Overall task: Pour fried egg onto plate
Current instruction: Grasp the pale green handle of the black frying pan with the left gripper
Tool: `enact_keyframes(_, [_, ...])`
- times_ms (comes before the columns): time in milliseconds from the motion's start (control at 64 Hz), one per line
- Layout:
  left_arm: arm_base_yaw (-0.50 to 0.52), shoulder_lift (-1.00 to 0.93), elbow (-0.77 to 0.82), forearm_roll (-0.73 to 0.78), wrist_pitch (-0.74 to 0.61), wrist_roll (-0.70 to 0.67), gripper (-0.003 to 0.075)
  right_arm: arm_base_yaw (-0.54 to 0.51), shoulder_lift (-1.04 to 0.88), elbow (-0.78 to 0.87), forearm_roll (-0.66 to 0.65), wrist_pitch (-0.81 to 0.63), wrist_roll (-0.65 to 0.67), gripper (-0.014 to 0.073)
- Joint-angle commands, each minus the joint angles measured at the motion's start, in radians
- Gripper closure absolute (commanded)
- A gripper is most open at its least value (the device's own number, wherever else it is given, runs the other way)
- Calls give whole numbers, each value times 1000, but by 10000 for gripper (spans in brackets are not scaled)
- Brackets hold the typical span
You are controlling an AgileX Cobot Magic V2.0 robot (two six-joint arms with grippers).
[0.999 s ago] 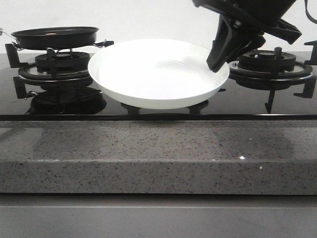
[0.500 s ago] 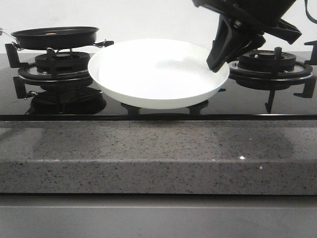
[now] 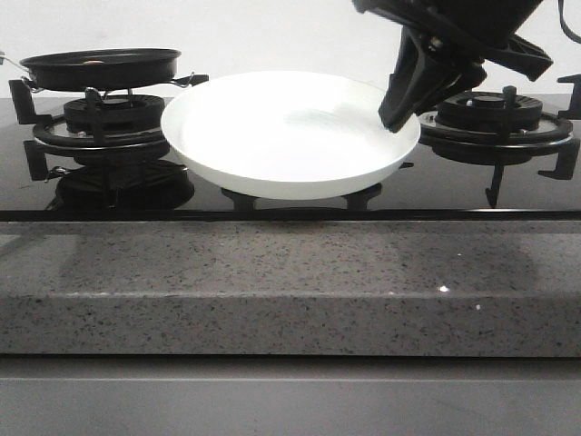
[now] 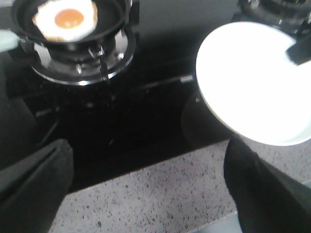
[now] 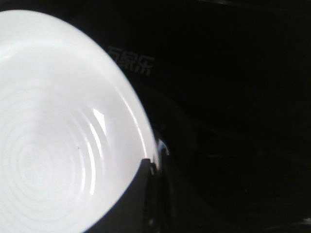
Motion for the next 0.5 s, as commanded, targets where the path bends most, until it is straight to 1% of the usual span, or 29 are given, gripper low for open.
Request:
enact_keyframes(0, [32,69,-88,-9,3,-10,90,-1,-37,-22,12,-40,-10,655])
enact_keyframes(125, [157,167,-166,-44,80,-10,90,-1,-37,-22,12,-40,-10,655])
enact_keyframes(219, [297,230,-214,-140,106,30,90,-1,-37,-22,12,-40,-10,655])
enact_keyframes(281, [387,262,-231,-233,106,89,90,-1,-37,-22,12,-40,-10,655])
enact_keyframes(344, [498,299,-236,-374,106,159,90,-1,-37,-22,12,-40,-10,655])
enact_keyframes(406, [592,336,-236,-498,111,197,90,-1,-37,-22,12,-40,-10,655])
enact_keyframes(453, [641,358,-236,-564,116,219,90,-1,-37,-22,12,-40,-10,655])
enact_keyframes(484, [684,380,-236,-635,122,238,90,-1,-37,-22,12,-40,-10,655])
